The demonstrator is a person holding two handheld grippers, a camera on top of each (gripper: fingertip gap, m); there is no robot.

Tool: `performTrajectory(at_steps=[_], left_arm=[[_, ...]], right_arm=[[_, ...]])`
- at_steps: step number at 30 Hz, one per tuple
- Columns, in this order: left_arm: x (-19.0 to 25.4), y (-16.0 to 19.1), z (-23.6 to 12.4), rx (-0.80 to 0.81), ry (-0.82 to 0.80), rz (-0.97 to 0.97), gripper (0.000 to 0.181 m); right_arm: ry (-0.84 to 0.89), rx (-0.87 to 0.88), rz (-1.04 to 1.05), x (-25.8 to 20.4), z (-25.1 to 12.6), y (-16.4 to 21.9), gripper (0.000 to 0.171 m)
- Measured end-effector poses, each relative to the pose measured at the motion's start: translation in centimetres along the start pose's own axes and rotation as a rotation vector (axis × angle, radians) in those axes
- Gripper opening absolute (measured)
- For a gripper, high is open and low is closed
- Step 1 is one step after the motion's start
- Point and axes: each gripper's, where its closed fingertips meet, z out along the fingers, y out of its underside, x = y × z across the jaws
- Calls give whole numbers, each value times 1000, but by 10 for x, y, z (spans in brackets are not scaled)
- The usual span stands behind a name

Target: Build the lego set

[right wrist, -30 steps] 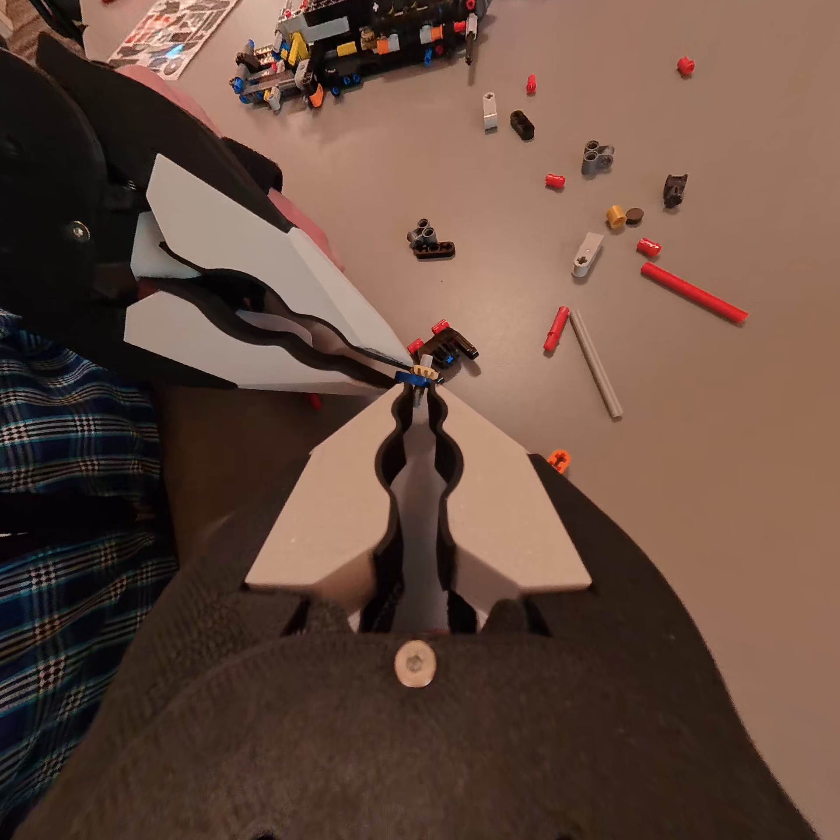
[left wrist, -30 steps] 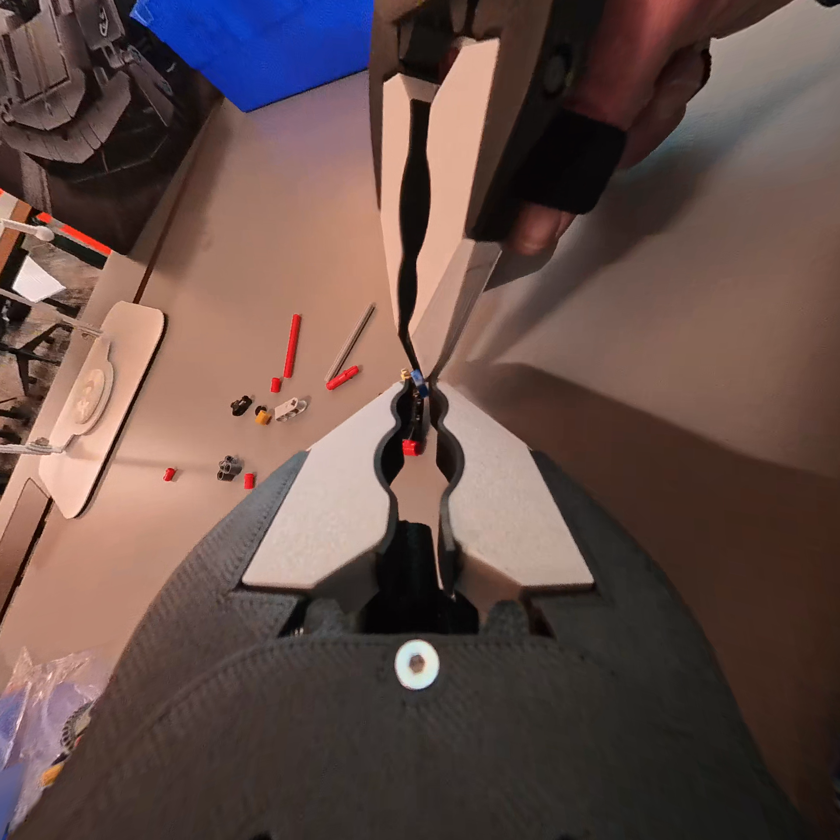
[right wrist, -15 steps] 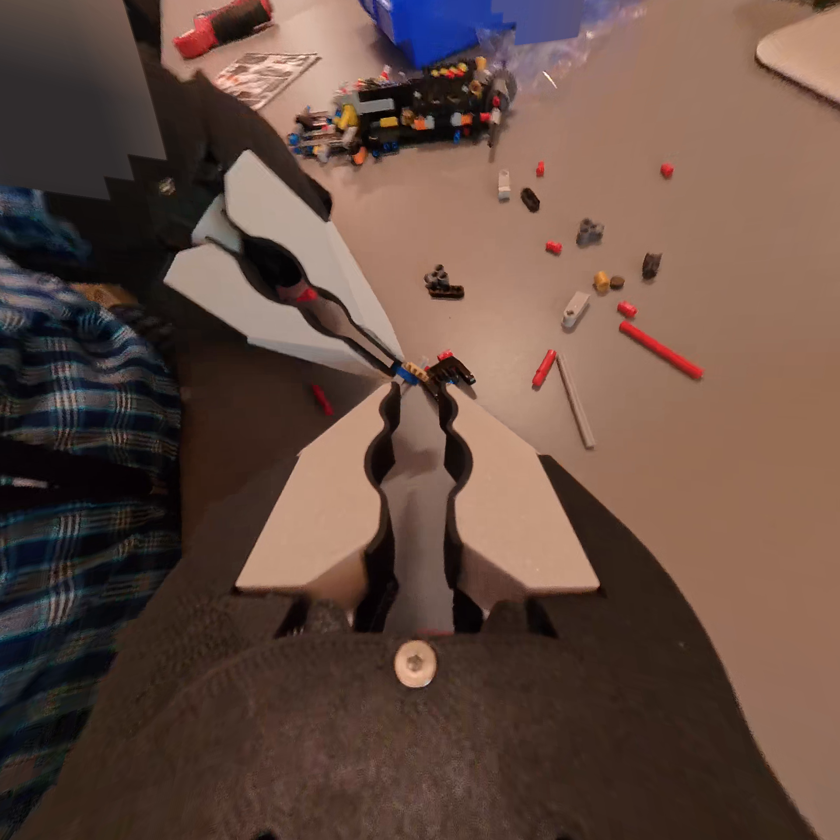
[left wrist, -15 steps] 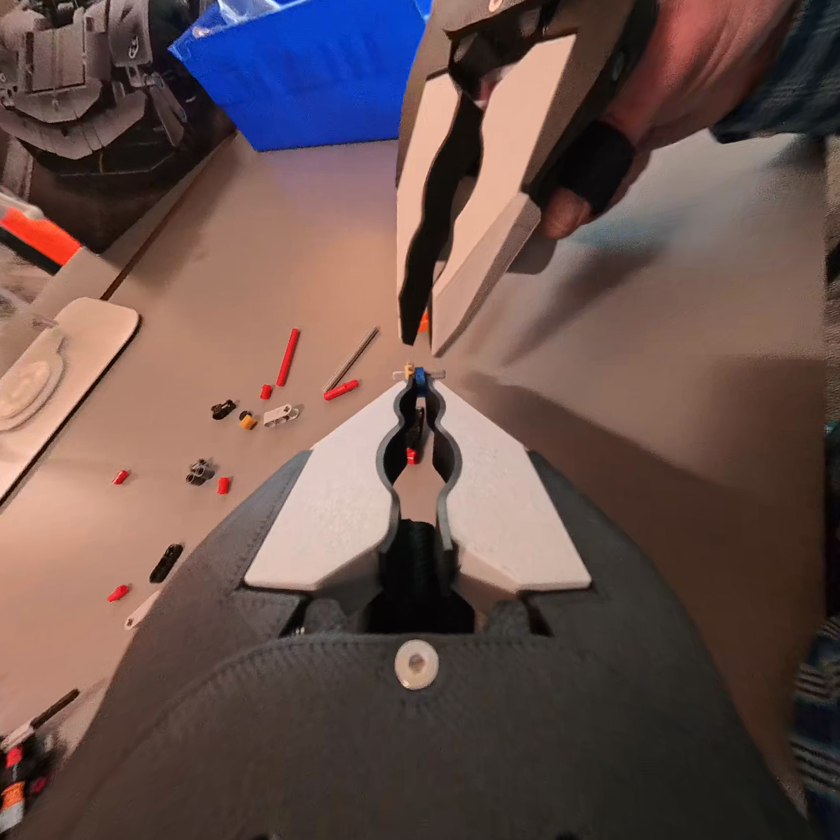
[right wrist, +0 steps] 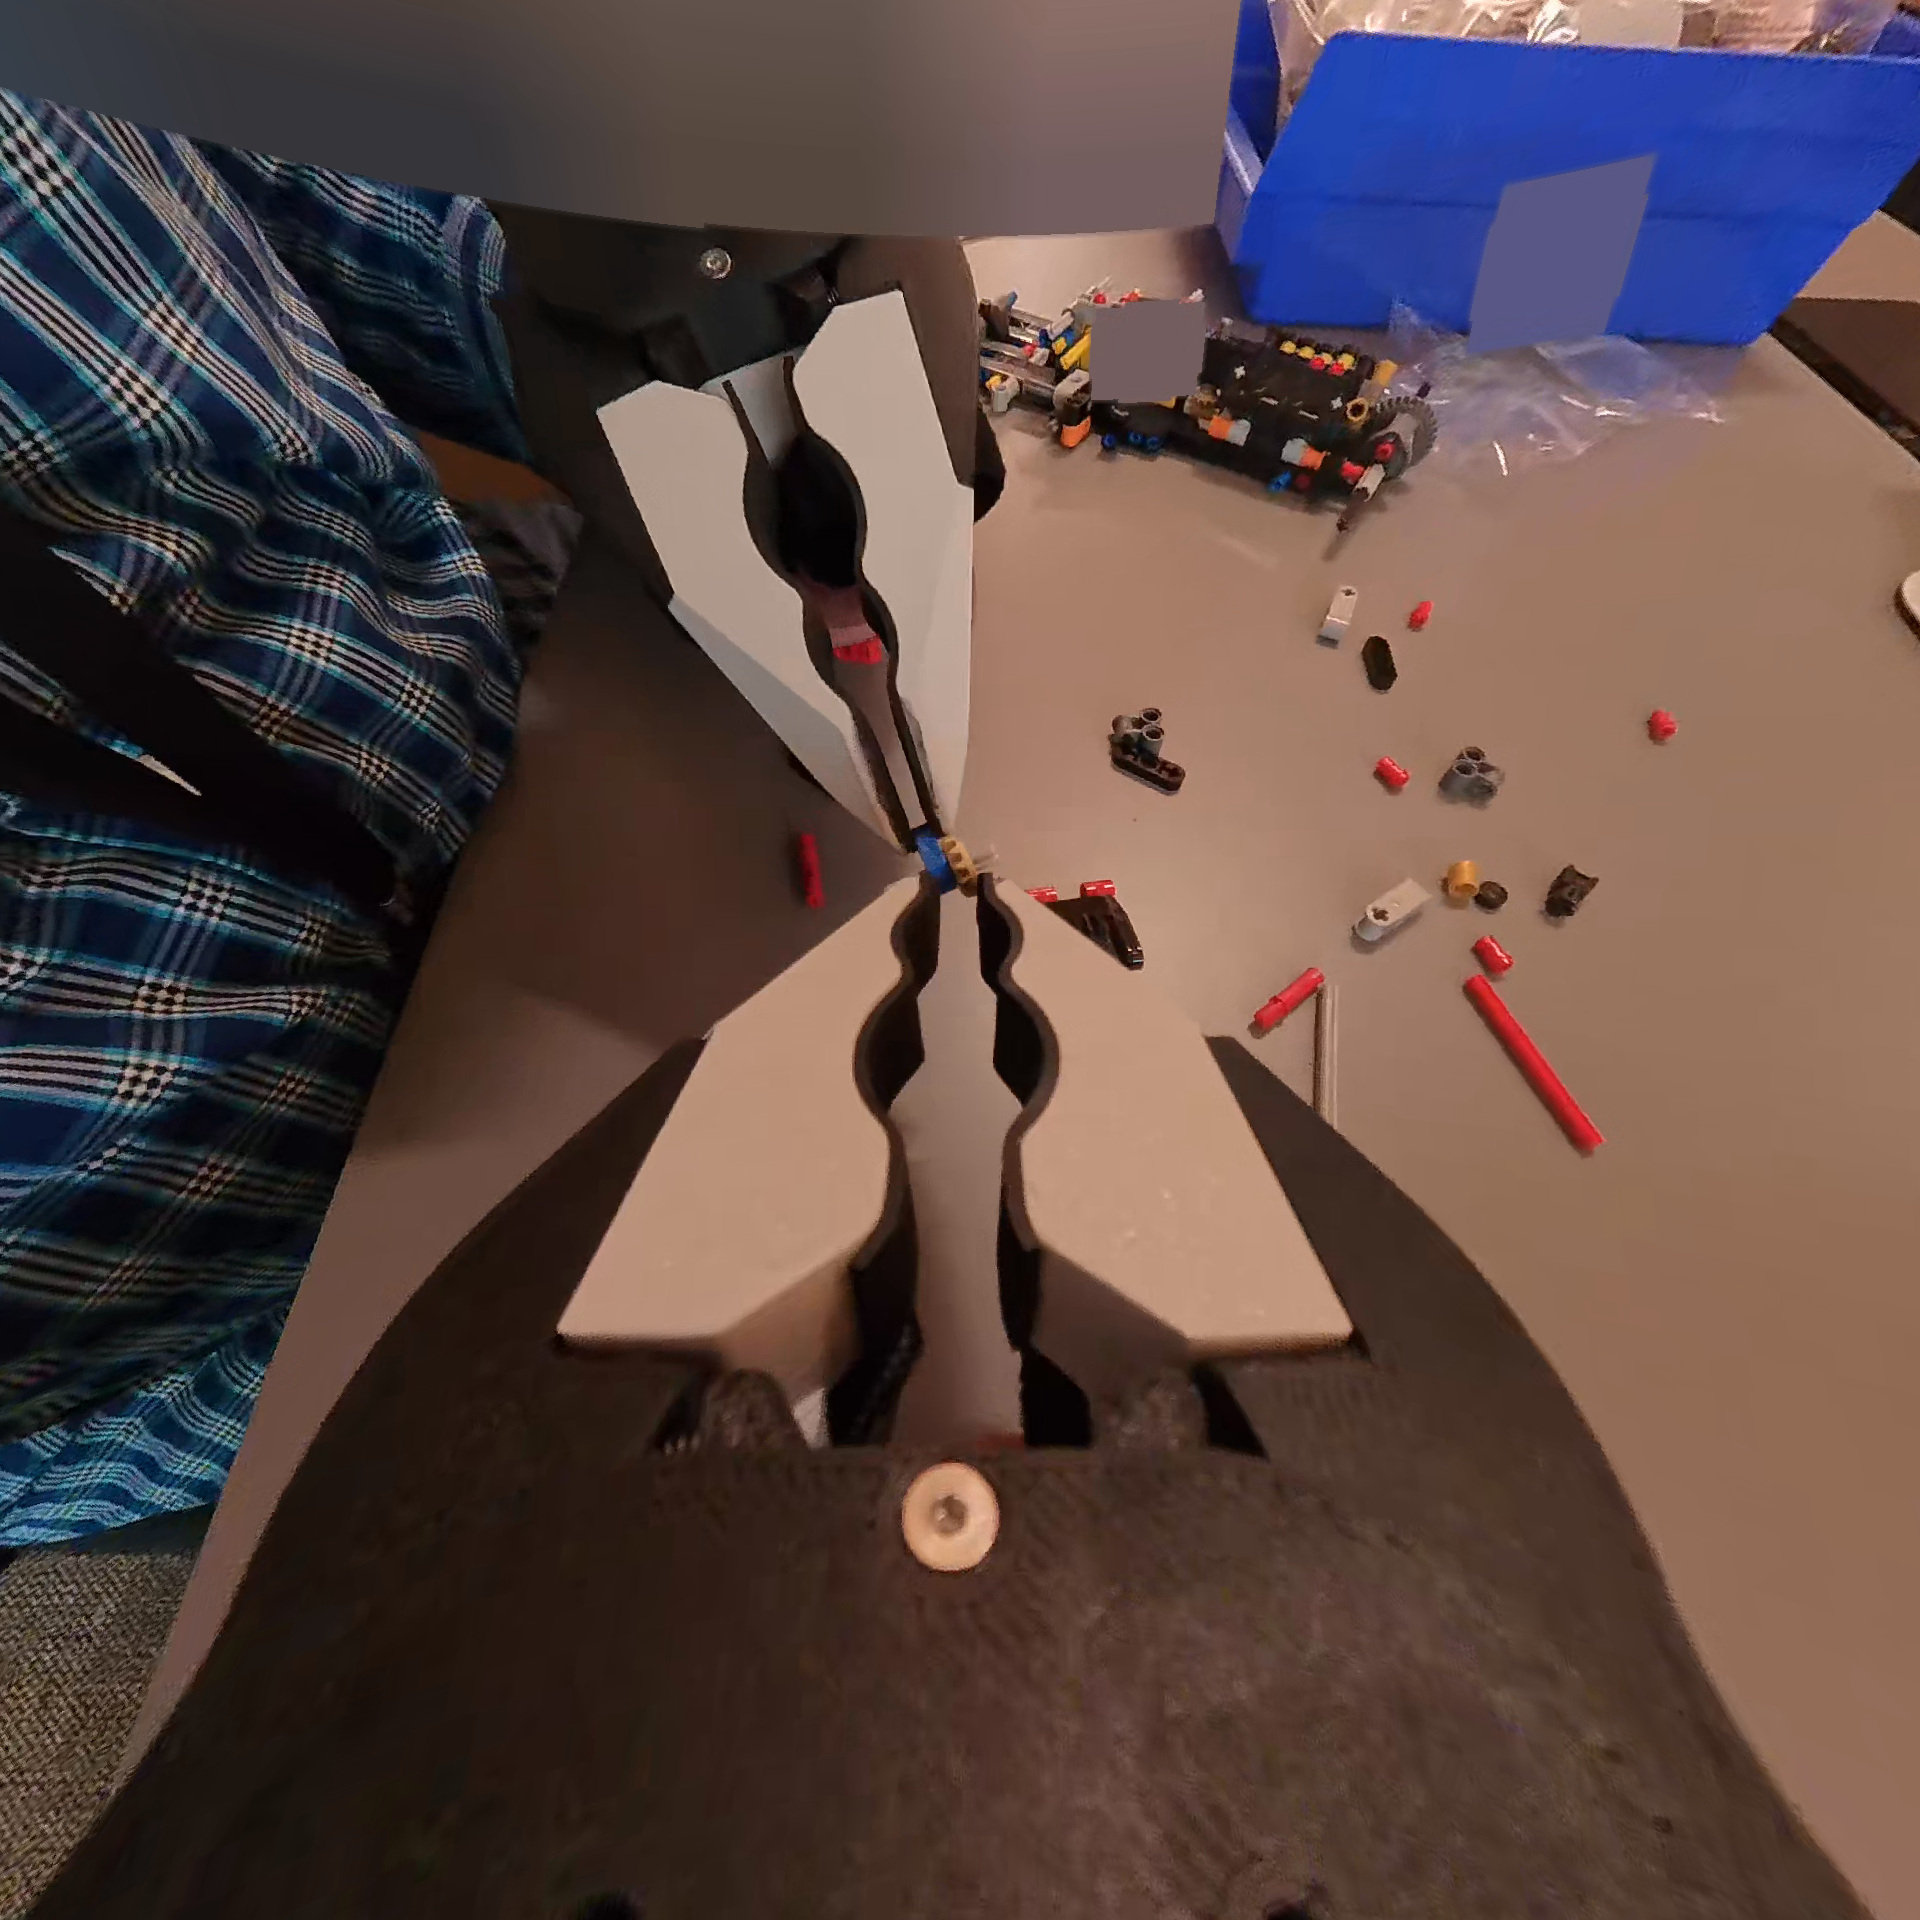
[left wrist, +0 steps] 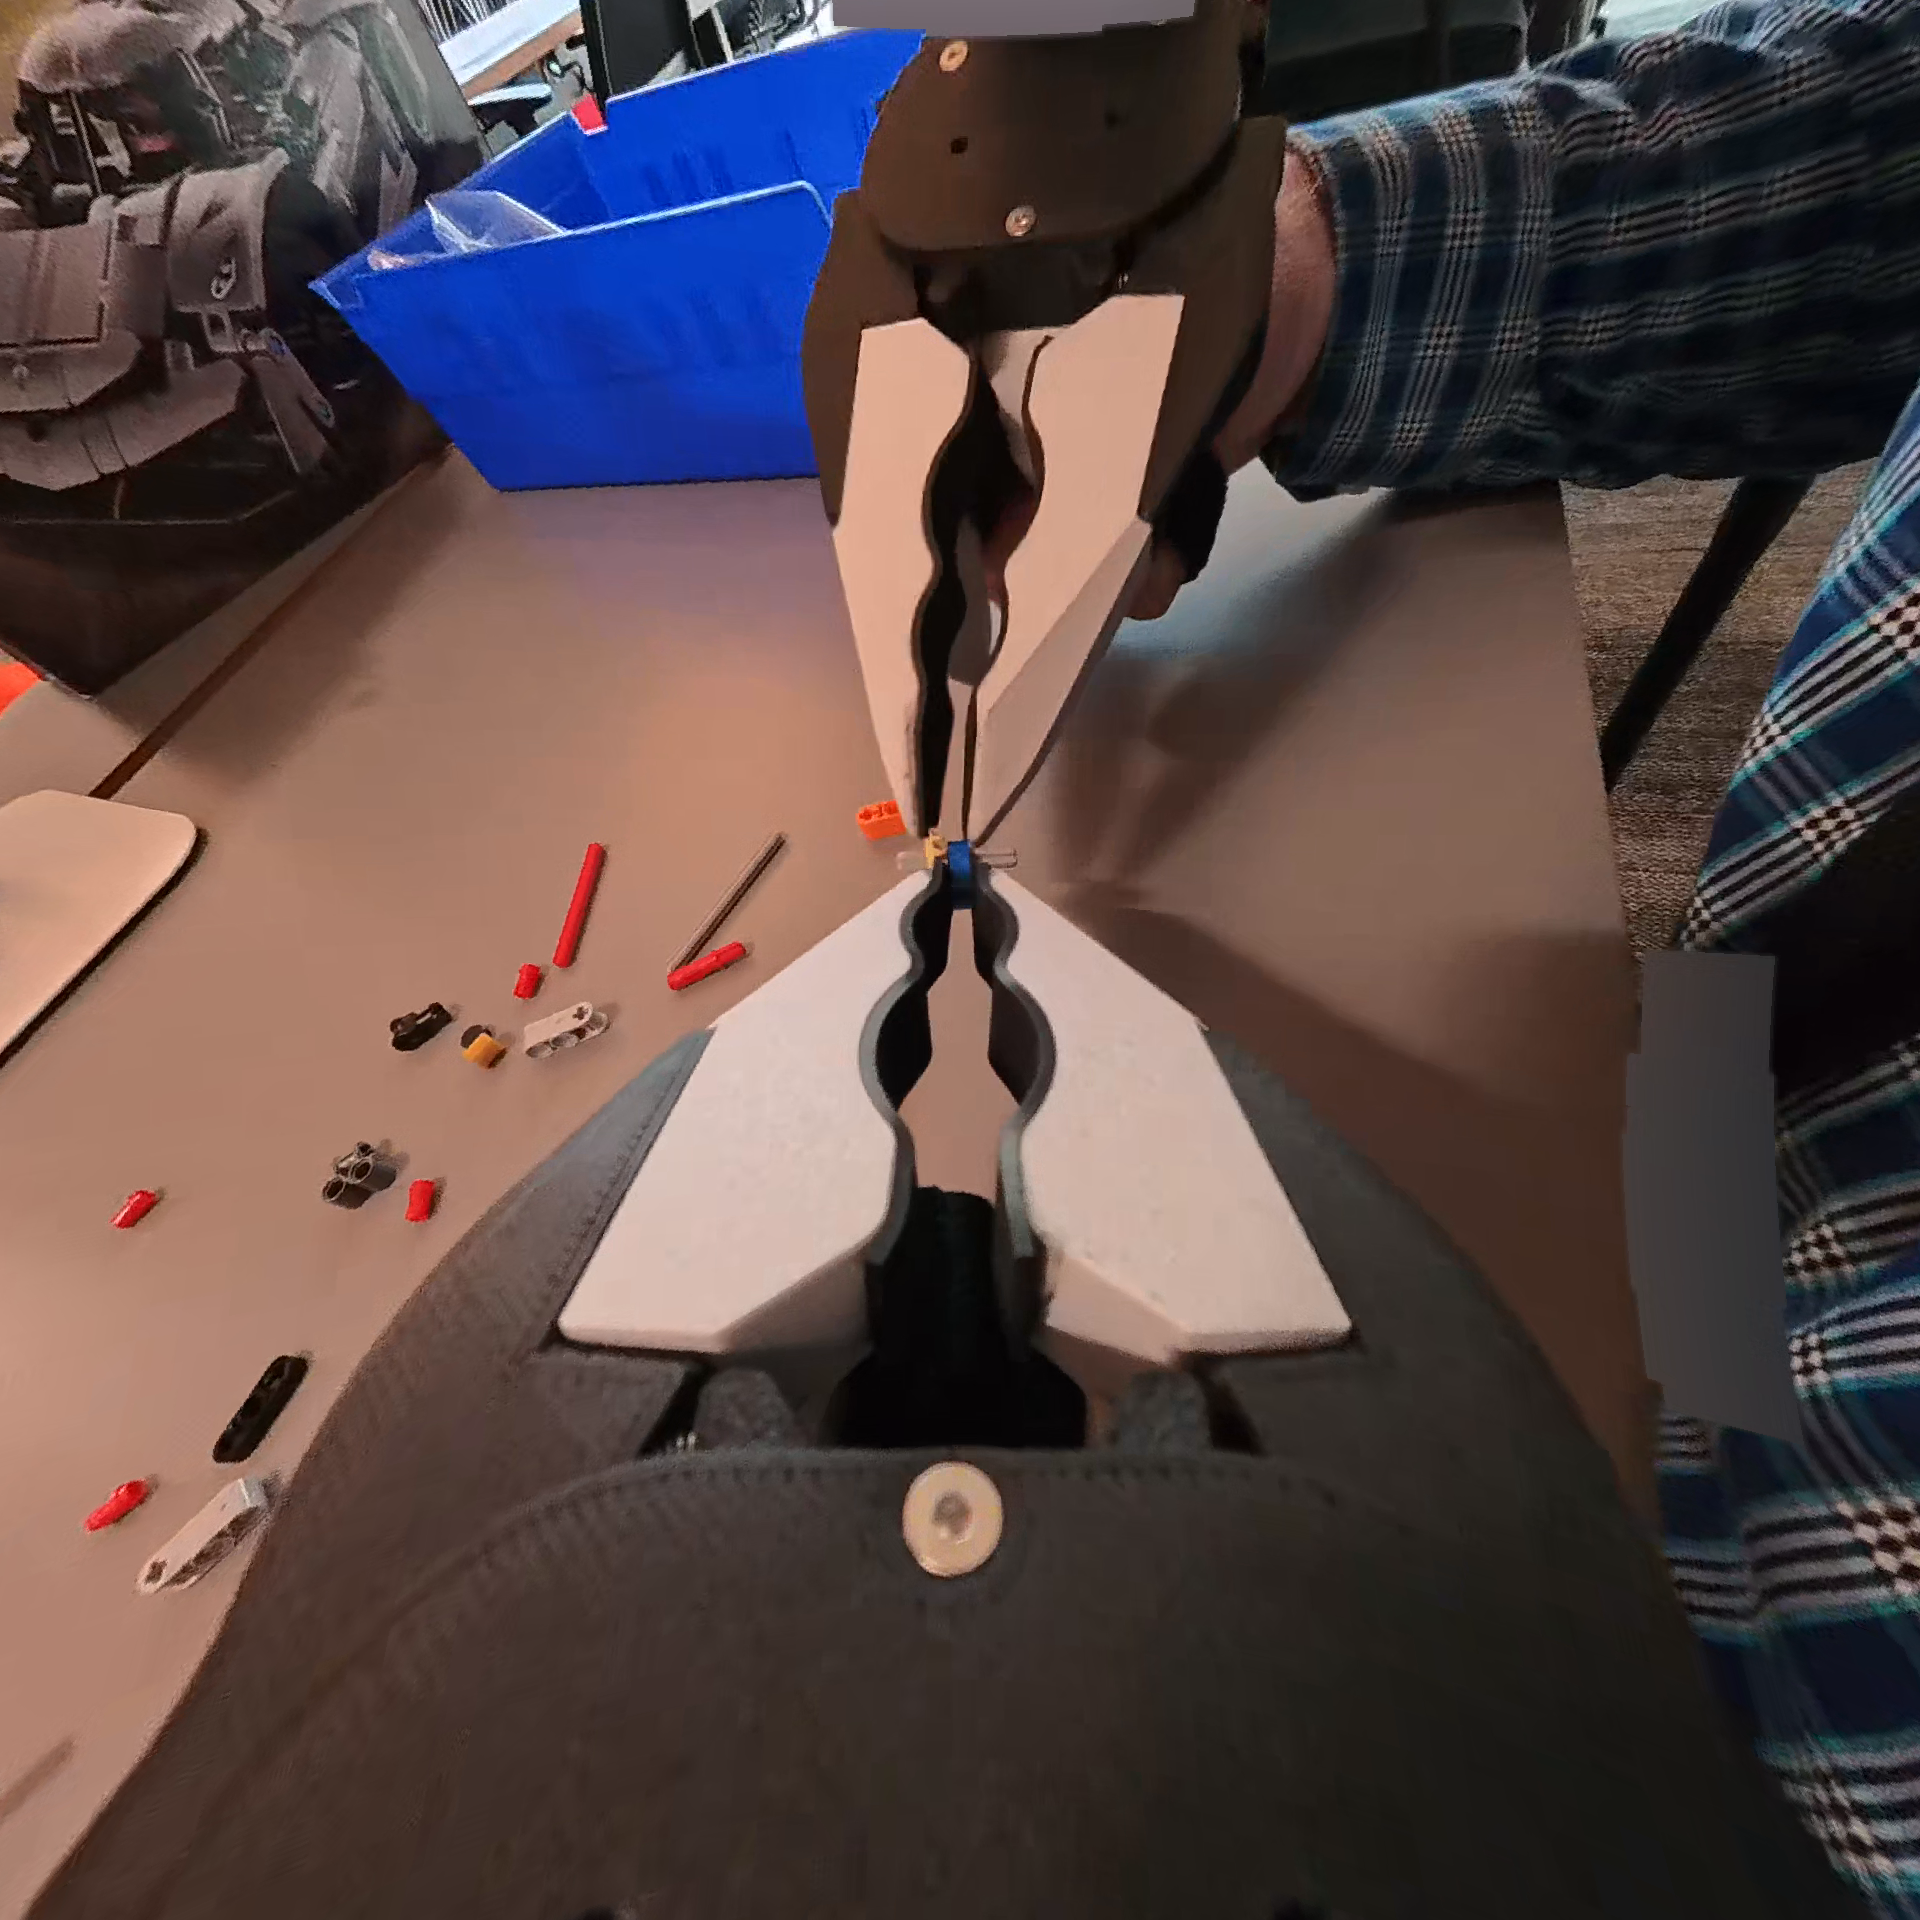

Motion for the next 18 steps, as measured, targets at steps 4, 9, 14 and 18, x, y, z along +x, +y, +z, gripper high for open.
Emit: performTrajectory(at_steps=[4,9,14,18], left_arm=[[1,0,-1,11,24,-8,3],[3,4,-1,1,44,-16,3],[2,3,-2,21,78,-85,3],[3,1,-3,35,108,-116,3]], right_arm=[[-15,9,3,-2,0,0,3],[-21,17,2,-3,0,-1,11],[-43,4,-24,-8,1,-1,25],[-41,-2,-31,-8,5,0,26]])
